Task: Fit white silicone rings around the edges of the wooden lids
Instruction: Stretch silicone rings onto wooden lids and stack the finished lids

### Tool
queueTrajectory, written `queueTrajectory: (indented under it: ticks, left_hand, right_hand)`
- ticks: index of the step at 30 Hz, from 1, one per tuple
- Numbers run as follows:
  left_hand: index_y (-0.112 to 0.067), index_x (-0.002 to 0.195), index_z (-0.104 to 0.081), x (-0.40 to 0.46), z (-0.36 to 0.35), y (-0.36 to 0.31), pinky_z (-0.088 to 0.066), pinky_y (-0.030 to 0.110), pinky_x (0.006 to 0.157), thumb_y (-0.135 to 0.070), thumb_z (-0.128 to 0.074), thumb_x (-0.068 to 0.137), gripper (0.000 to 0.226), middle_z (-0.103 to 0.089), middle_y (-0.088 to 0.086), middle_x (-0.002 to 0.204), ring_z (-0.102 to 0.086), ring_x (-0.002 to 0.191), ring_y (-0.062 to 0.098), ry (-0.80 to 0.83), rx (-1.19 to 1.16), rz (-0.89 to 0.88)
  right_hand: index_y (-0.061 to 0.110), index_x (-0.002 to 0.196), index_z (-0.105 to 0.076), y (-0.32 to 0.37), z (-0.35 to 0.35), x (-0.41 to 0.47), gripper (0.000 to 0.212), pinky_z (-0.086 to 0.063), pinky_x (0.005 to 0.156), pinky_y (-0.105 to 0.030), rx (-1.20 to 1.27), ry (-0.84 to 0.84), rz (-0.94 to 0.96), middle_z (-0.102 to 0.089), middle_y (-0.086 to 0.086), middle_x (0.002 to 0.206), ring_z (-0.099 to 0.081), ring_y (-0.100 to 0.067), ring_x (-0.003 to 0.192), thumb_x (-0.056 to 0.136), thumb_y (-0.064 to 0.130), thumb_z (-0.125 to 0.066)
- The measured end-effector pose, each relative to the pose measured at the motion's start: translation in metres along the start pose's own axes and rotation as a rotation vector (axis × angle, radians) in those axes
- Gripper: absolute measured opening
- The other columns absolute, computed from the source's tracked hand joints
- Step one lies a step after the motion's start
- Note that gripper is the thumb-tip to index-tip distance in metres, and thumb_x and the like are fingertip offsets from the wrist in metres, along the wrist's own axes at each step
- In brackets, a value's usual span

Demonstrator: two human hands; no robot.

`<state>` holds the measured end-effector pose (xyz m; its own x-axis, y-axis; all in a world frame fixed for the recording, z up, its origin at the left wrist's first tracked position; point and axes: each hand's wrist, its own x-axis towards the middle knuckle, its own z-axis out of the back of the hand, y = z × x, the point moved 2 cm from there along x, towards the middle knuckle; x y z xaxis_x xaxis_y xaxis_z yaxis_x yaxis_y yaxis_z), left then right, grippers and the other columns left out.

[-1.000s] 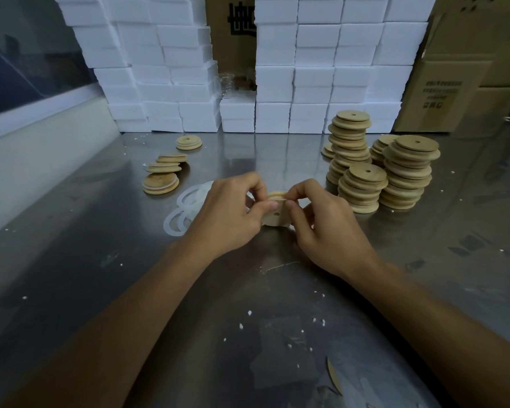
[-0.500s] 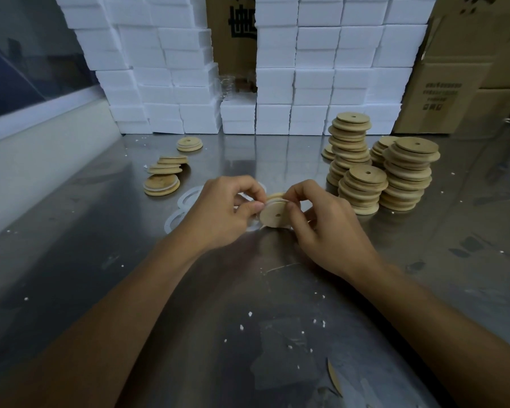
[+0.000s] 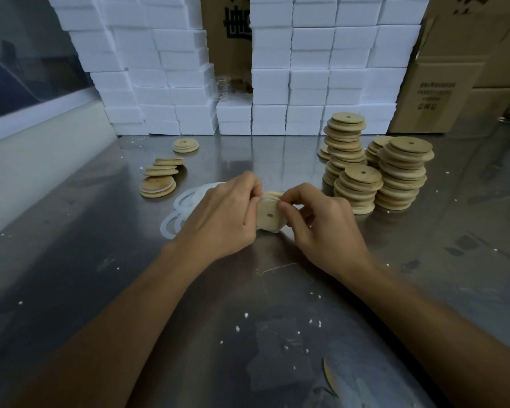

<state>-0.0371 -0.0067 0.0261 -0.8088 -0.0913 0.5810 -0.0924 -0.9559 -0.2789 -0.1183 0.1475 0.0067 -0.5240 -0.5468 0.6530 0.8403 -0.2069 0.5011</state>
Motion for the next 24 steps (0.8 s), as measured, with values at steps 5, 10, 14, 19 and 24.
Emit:
queueTrajectory:
  ticks: [5,10,14,19,24]
  left_hand:
    - [-0.025,0.086,-0.057,0.004,0.005,0.006,-0.052,0.023,0.056,-0.014,-0.063,0.089,0.013,-0.066,-0.007,0.083,-0.068,0.070,0.010,0.018,-0.180,0.073]
    - [-0.039,0.075,-0.056,0.003,0.012,0.010,-0.057,0.017,0.060,-0.014,-0.071,0.085,0.030,-0.066,-0.018,0.081,-0.069,0.074,0.001,0.076,-0.277,0.116]
    - [-0.036,0.071,-0.059,0.004,0.013,0.013,-0.059,0.024,0.060,-0.017,-0.075,0.082,0.027,-0.066,-0.018,0.076,-0.070,0.073,0.001,0.107,-0.279,0.128]
    - [-0.024,0.075,-0.061,0.004,0.011,0.012,-0.058,0.026,0.061,-0.019,-0.073,0.083,0.015,-0.063,-0.016,0.080,-0.065,0.076,0.003,0.104,-0.211,0.094]
    - [-0.016,0.081,-0.055,0.004,0.005,0.006,-0.054,0.036,0.061,-0.015,-0.065,0.083,0.010,-0.058,-0.007,0.083,-0.061,0.073,0.010,0.022,-0.105,0.056]
  right_hand:
    - [0.012,0.098,-0.066,-0.002,0.002,-0.001,0.007,-0.054,0.059,-0.040,0.011,-0.033,-0.023,-0.072,0.004,0.081,-0.064,-0.009,0.062,0.094,0.018,-0.064]
    - [0.014,0.098,-0.066,-0.002,0.002,-0.001,0.007,-0.056,0.064,-0.041,0.020,-0.015,-0.036,-0.073,0.005,0.084,-0.067,-0.011,0.068,0.094,0.019,-0.065]
    - [0.014,0.098,-0.066,-0.001,0.003,-0.001,0.008,-0.056,0.064,-0.042,0.019,0.005,-0.029,-0.073,0.004,0.085,-0.068,-0.011,0.069,0.094,0.019,-0.065]
    - [0.013,0.098,-0.067,-0.001,0.003,-0.001,0.008,-0.056,0.064,-0.040,0.033,0.006,-0.036,-0.072,0.006,0.087,-0.067,-0.010,0.069,0.094,0.019,-0.065]
    - [0.010,0.095,-0.066,-0.003,0.002,0.000,0.006,-0.054,0.063,-0.041,0.090,0.001,-0.073,-0.070,0.009,0.084,-0.068,-0.011,0.066,0.093,0.016,-0.066]
